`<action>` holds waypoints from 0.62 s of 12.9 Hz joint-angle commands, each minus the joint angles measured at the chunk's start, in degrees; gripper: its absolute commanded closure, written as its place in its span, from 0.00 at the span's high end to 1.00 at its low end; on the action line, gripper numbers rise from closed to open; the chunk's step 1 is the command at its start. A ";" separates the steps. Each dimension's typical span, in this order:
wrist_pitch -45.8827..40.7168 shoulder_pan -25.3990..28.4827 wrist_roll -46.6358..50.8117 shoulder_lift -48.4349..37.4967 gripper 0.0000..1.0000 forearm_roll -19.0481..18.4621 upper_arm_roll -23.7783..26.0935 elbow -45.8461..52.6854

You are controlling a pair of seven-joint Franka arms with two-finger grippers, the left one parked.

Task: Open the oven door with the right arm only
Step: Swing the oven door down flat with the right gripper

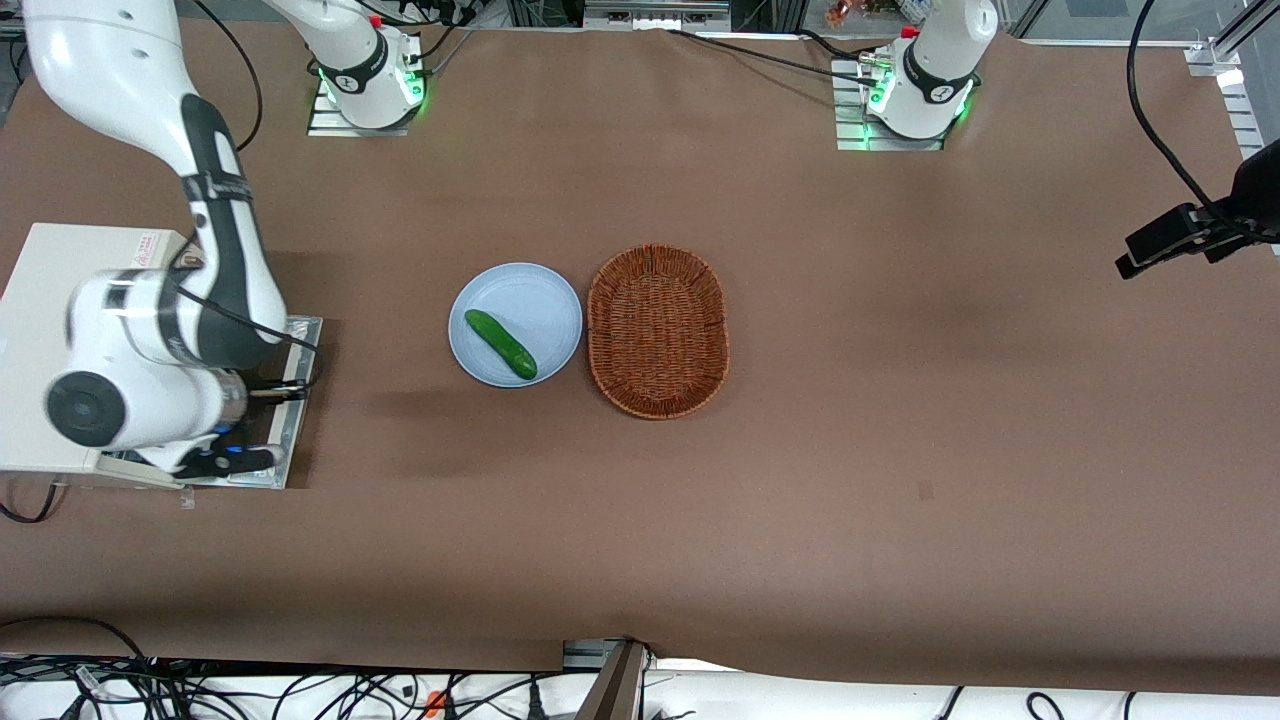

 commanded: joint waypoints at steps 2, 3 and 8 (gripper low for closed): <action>-6.68 -0.66 -1.07 -8.03 1.00 1.03 -0.69 -0.99; -8.79 -0.67 -0.90 -9.97 1.00 1.20 -1.39 -0.99; -14.16 -0.67 -1.33 -17.71 1.00 1.20 -4.03 -0.99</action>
